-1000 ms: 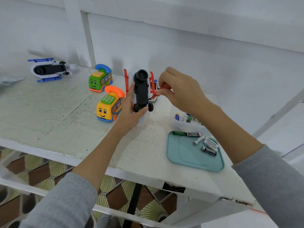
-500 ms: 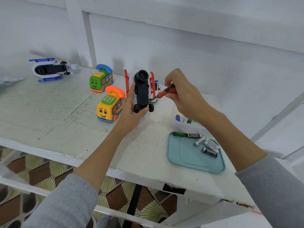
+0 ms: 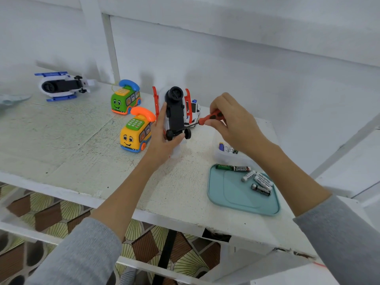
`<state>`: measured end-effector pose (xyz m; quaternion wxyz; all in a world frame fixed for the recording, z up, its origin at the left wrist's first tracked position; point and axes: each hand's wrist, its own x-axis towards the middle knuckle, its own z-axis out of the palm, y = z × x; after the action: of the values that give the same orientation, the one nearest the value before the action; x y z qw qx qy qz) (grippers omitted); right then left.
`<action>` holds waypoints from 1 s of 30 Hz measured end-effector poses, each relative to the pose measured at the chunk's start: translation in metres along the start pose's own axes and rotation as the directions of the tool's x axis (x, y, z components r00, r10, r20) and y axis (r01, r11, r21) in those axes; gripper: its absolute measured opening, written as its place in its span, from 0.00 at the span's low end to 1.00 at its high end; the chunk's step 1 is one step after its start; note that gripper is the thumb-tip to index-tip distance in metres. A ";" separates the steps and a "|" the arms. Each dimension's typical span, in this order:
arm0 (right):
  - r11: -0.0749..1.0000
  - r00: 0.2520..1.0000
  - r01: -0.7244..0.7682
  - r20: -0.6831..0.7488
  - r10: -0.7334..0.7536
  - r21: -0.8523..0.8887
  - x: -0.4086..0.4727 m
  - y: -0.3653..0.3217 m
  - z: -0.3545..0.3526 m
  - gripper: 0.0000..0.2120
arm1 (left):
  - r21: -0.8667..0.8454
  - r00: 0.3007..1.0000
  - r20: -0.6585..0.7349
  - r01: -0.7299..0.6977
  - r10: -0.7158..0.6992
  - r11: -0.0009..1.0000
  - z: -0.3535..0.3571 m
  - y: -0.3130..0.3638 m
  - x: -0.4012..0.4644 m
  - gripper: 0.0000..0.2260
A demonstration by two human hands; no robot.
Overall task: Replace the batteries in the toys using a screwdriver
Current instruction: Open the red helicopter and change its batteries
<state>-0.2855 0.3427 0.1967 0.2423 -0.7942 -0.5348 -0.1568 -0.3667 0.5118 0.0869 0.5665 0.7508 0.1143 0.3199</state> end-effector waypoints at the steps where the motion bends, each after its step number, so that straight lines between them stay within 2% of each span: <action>1: 0.999 1.000 -0.018 -0.006 0.018 -0.037 0.000 0.001 0.000 0.11 | 0.004 1.000 -0.002 0.002 -0.002 1.000 0.000 0.000 0.000 0.37; 5: 0.992 0.999 0.043 -0.017 -0.041 0.120 -0.002 -0.003 0.000 0.10 | 0.008 1.000 -0.009 0.000 0.000 1.000 0.001 -0.001 0.000 0.37; 8: 0.998 0.997 0.064 -0.043 -0.063 0.018 -0.001 -0.006 0.002 0.07 | 0.003 1.000 -0.015 0.013 -0.013 1.000 0.002 0.000 0.000 0.37; 11: 0.994 0.998 0.010 -0.067 -0.018 -0.112 0.003 -0.005 0.002 0.11 | 0.026 1.000 -0.009 -0.004 0.004 1.000 0.001 -0.001 -0.001 0.38; 13: 0.999 0.999 0.024 -0.047 -0.025 -0.034 0.004 -0.005 0.001 0.10 | 0.040 1.000 -0.006 -0.014 0.014 0.999 0.001 -0.001 -0.001 0.38; 15: 0.994 0.994 0.096 -0.054 -0.093 0.057 0.004 -0.005 0.002 0.06 | 0.047 1.000 -0.009 -0.011 0.011 0.999 0.001 -0.003 0.000 0.39; 19: 0.986 0.982 0.160 -0.110 -0.154 0.049 0.008 -0.006 0.004 0.05 | 0.068 1.000 -0.002 -0.001 0.001 0.998 0.002 -0.007 0.001 0.40; 22: 0.979 0.971 0.200 -0.132 -0.202 -0.027 0.009 -0.011 0.003 0.05 | 0.075 1.000 -0.003 -0.003 0.003 0.997 0.004 -0.007 0.003 0.40; 25: 0.987 0.987 0.092 -0.119 -0.108 -0.133 0.012 -0.017 -0.002 0.09 | 0.080 1.000 0.004 -0.013 0.012 0.997 0.004 -0.009 0.005 0.40; 27: 0.980 0.999 0.019 -0.035 -0.026 -0.196 0.014 -0.014 -0.007 0.14 | 0.080 1.000 0.010 -0.023 0.022 0.996 0.005 -0.010 0.005 0.40; 30: 0.992 0.991 0.125 0.042 -0.125 0.012 0.012 -0.011 -0.011 0.07 | 0.078 0.999 0.008 -0.032 0.032 0.996 0.006 -0.011 0.005 0.40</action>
<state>-0.2915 0.3491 0.2142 0.2245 -0.7611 -0.5893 -0.1521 -0.3572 0.5138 0.0780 0.5320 0.7752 0.1127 0.3215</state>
